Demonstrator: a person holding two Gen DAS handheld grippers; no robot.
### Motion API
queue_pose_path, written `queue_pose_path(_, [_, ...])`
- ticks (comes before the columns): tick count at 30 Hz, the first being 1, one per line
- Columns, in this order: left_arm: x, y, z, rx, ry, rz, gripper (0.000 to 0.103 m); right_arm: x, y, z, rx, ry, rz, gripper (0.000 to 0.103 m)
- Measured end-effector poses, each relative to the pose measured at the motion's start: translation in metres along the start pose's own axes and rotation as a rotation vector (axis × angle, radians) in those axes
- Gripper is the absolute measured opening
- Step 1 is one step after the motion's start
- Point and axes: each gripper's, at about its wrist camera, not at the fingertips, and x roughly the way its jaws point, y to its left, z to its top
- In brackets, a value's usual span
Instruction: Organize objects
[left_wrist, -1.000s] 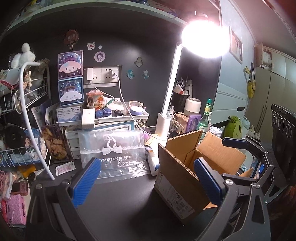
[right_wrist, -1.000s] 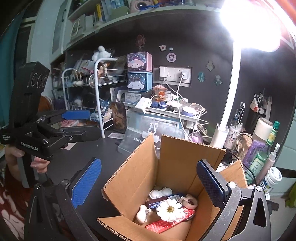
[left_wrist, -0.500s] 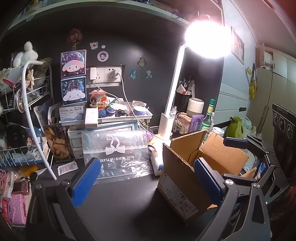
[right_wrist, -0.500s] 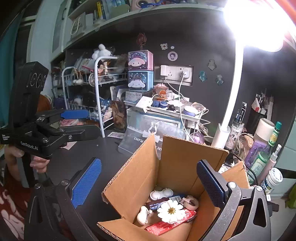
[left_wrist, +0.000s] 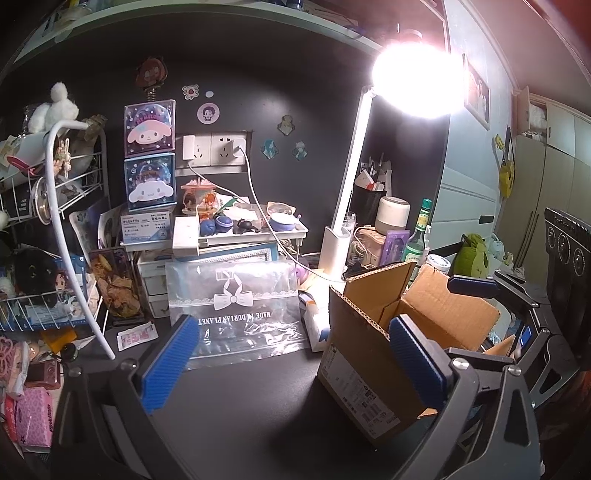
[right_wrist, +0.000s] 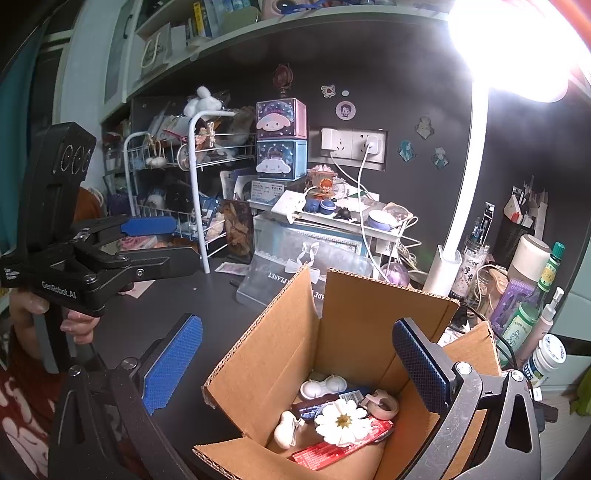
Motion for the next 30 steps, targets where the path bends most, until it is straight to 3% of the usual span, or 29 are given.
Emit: queue_pose_path(30, [0.0082,0.0006,-0.0011,-0.001,0.006,-0.006,0.103,0.0025,-0.0048,-0.0023,0.004,0.003,0.000,0.103])
